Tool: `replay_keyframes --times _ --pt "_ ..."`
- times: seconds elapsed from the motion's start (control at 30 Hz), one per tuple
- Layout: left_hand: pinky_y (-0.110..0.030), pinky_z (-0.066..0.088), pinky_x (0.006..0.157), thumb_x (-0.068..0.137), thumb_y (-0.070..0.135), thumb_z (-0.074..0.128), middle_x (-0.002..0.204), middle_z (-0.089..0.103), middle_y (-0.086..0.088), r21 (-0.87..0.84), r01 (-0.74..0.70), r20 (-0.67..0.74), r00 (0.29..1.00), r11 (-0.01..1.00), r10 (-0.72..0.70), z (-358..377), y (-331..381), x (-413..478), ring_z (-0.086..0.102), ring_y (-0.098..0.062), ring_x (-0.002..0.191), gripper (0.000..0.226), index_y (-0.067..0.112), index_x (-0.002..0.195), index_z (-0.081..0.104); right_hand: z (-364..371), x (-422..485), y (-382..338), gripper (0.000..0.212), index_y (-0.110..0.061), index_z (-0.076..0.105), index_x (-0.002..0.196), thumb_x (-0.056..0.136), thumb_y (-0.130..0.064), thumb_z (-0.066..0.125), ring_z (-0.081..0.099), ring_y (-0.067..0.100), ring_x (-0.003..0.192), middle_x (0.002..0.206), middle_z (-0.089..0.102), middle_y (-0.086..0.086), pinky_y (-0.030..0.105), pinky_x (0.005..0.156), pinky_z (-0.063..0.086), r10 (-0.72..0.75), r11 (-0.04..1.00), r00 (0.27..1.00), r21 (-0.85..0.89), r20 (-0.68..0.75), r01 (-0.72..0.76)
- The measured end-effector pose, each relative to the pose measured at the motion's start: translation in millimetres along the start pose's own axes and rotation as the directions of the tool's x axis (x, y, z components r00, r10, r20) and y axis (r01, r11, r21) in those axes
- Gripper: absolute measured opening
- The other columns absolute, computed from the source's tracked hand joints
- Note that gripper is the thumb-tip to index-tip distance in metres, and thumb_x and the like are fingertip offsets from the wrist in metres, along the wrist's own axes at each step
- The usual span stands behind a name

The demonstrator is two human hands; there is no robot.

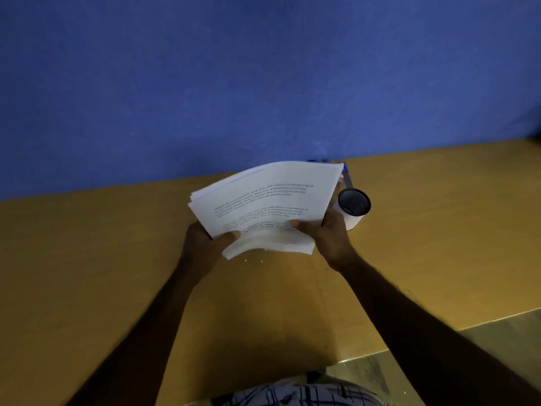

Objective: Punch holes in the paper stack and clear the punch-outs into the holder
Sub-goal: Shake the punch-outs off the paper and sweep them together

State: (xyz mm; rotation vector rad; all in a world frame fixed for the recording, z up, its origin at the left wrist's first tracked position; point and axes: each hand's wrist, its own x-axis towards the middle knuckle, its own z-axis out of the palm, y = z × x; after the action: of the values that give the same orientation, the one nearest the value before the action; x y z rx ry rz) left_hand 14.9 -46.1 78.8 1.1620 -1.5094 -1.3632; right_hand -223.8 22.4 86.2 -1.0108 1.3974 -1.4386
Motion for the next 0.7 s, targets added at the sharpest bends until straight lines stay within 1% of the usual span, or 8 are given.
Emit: replay_keyframes --times 0.07,0.13,0.23,0.33,0.4,0.5,0.6,0.7 --pt "-0.027 0.059 0.076 0.074 -0.003 0.076 0.112 0.067 0.002 -0.027 -0.031 -0.003 1.0 0.999 0.031 5.0 -0.4 -1.3 0.065 -0.011 0.105 0.051 0.017 0.118 0.06 2.3 1.9 1.7 0.044 -0.019 0.065 0.113 0.078 0.007 0.072 0.067 0.023 0.106 0.115 0.07 0.005 0.042 0.088 0.056 -0.029 0.999 1.0 0.017 -0.008 0.029" --pt "-0.032 0.06 0.077 0.074 -0.003 0.076 0.113 0.067 -0.003 -0.043 -0.034 -0.029 0.999 0.999 0.033 10.4 -0.4 -2.4 0.065 -0.016 0.106 0.052 0.011 0.12 0.058 3.2 2.6 3.1 0.046 -0.015 0.062 0.115 0.078 0.01 0.071 0.066 0.024 0.107 0.113 0.07 0.006 0.04 0.086 0.057 -0.037 0.999 0.999 0.031 -0.004 0.037" --pt "-0.031 0.06 0.074 0.075 -0.001 0.077 0.109 0.068 0.005 -0.057 -0.03 -0.075 0.997 0.998 0.025 16.5 0.4 -3.8 0.067 -0.012 0.103 0.046 0.027 0.108 0.062 5.0 2.5 2.6 0.044 -0.019 0.064 0.111 0.079 0.01 0.07 0.068 0.019 0.103 0.106 0.073 -0.007 0.034 0.081 0.058 -0.023 0.999 1.0 0.027 -0.001 0.023" --pt "-0.032 0.06 0.07 0.074 0.006 0.079 0.106 0.07 0.006 -0.053 -0.013 -0.063 0.998 0.999 0.01 18.0 -1.9 -4.2 0.069 -0.013 0.098 0.041 0.028 0.105 0.064 5.5 3.8 2.4 0.045 -0.023 0.065 0.107 0.078 0.01 0.071 0.069 0.014 0.101 0.103 0.074 -0.011 0.032 0.081 0.058 -0.006 1.0 1.0 0.008 0.005 0.006" --pt "-0.036 0.061 0.072 0.073 0.008 0.08 0.104 0.071 0.003 -0.025 0.013 -0.07 0.997 1.0 -0.015 17.2 -10.1 -5.1 0.07 -0.013 0.095 0.039 0.016 0.108 0.065 5.0 3.4 7.5 0.045 -0.026 0.065 0.105 0.076 0.008 0.074 0.068 0.015 0.102 0.106 0.072 -0.008 0.037 0.085 0.058 0.006 1.0 1.0 -0.014 0.008 -0.006" --pt "-0.039 0.061 0.074 0.076 0.011 0.079 0.103 0.071 0.005 -0.002 0.094 -0.097 0.991 0.996 -0.093 19.6 -19.4 -9.1 0.07 -0.012 0.093 0.037 0.015 0.11 0.066 4.8 1.0 16.1 0.045 -0.028 0.066 0.104 0.076 0.006 0.075 0.067 0.022 0.105 0.114 0.07 0.002 0.044 0.088 0.057 0.02 1.0 1.0 -0.018 0.003 -0.02" --pt "-0.038 0.061 0.07 0.078 0.02 0.078 0.102 0.072 0.006 0.005 0.118 -0.124 0.985 0.993 -0.117 24.2 -21.5 -11.1 0.071 -0.015 0.089 0.037 0.016 0.112 0.065 5.4 -0.1 18.0 0.044 -0.027 0.067 0.105 0.077 0.006 0.074 0.069 0.021 0.102 0.112 0.071 0.001 0.039 0.083 0.059 0.007 1.0 1.0 0.002 -0.014 -0.007" --pt "-0.035 0.061 0.068 0.077 0.017 0.079 0.104 0.071 0.003 -0.026 0.136 -0.15 0.979 0.99 -0.138 27.5 -23.1 -12.5 0.071 -0.017 0.09 0.04 0.014 0.114 0.064 5.0 -1.4 22.0 0.042 -0.025 0.067 0.104 0.078 0.007 0.073 0.07 0.016 0.098 0.106 0.072 -0.006 0.03 0.076 0.058 0.016 1.0 1.0 0.005 -0.015 -0.016"
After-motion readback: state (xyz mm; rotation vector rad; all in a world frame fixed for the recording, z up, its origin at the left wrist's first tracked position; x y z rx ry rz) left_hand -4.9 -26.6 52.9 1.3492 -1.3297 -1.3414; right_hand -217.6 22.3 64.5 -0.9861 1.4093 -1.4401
